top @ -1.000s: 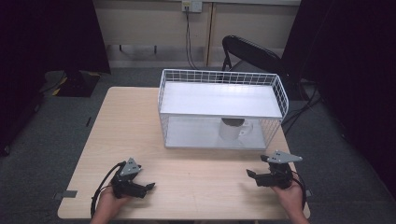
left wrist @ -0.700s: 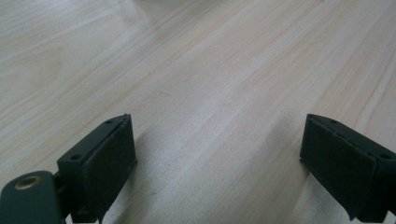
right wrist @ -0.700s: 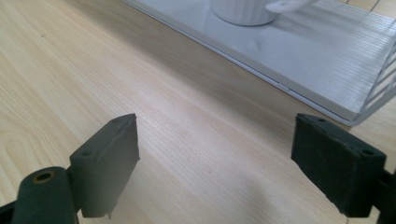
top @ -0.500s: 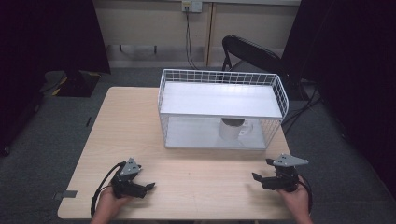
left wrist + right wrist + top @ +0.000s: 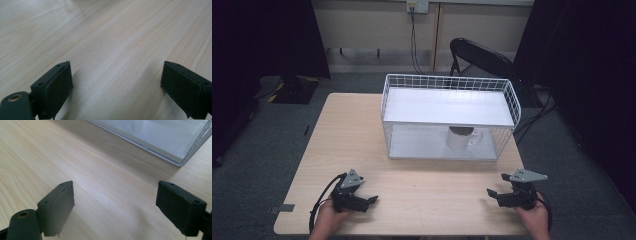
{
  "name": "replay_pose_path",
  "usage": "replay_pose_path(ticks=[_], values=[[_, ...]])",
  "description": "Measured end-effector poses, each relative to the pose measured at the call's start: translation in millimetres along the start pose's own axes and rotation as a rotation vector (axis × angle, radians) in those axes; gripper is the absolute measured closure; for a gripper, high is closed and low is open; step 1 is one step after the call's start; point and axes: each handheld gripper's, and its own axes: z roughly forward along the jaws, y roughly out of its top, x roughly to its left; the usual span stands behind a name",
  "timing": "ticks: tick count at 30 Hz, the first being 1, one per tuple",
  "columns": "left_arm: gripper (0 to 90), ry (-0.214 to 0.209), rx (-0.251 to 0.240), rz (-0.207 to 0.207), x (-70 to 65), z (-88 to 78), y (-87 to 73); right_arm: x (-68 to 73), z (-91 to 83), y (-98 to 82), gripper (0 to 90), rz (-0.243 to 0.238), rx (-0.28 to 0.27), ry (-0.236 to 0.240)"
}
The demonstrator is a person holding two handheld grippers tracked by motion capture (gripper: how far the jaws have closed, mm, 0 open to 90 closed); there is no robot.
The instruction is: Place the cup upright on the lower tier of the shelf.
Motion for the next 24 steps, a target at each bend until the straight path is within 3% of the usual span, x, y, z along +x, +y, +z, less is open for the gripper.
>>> replay_pose_path(ticks=[11,24], values=[[9.7,0.001,0.0,0.0,-0.1,0.0,0.0,-0.3,0.9,-12.5,14.2,0.006,0.029,0.008],[9.7,0.001,0.0,-0.001,-0.1,0.0,0.0,-1.2,3.6,-22.4,13.8,-0.028,0.068,-0.002]])
